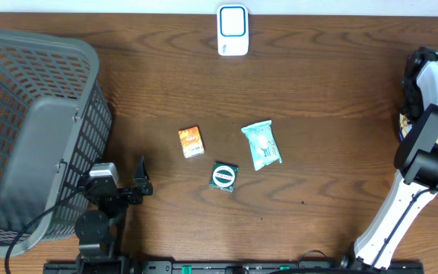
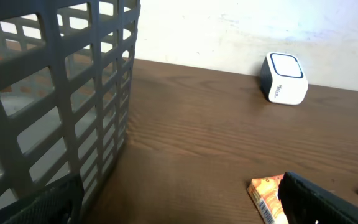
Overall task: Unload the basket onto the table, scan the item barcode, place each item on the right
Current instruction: 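Carry the snack bag right and drop it at the table edge, then move the right gripper over the mint-green wipes pack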
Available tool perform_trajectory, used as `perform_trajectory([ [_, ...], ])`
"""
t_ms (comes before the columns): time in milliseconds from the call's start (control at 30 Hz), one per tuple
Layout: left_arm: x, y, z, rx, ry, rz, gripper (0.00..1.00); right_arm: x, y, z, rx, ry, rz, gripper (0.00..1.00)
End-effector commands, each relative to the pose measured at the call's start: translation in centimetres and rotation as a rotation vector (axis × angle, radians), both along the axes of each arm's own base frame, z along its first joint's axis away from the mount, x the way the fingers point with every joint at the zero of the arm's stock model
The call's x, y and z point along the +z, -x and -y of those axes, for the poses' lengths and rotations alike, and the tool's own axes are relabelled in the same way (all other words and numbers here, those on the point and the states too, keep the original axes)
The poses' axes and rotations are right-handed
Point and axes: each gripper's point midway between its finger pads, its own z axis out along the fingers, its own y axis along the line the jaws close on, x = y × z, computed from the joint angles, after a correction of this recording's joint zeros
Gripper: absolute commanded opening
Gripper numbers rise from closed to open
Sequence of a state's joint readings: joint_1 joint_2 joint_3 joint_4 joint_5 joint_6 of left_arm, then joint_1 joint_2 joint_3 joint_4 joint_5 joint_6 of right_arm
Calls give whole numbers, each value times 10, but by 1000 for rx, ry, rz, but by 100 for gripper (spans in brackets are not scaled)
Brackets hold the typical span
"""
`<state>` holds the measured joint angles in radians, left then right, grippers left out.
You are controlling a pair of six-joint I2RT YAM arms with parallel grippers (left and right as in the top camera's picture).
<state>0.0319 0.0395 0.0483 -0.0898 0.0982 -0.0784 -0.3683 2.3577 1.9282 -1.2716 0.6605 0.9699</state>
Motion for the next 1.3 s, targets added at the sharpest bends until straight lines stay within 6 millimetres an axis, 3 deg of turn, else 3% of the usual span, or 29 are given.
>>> perform_trajectory([
  [0, -15, 1, 1, -2, 11, -42, 98, 62, -16, -11, -10, 44, 179, 99],
  [133, -15, 1, 1, -2, 11, -42, 97, 115, -29, -40, 58, 32, 323, 99],
  [200, -15, 1, 1, -2, 11, -42, 98, 137, -38, -65, 128, -7, 386, 99],
  [300, -15, 1, 1, -2, 11, -42, 98, 160, -53, -117, 305, -97, 437, 96],
  [400, -15, 1, 1, -2, 11, -42, 98, 166, -64, -180, 511, -189, 425, 90],
  [500, -15, 1, 1, -2, 11, -42, 98, 158, -66, -244, 693, -271, 370, 88],
  [633, -15, 1, 1, -2, 11, -42, 98, 140, -52, -322, 883, -307, 277, 91],
  [800, -15, 1, 1, -2, 11, -42, 98, 104, -21, -395, 1072, -305, 164, 96],
  [900, -15, 1, 1, -2, 11, -42, 98, 80, -11, -418, 1162, -232, 141, 99],
  [1000, -15, 1, 1, -2, 11, -42, 98, 57, -2, -430, 1216, -179, 131, 99],
  [1267, -15, 1, 1, -2, 11, -42, 98, 11, 8, -433, 1303, -157, 109, 85],
])
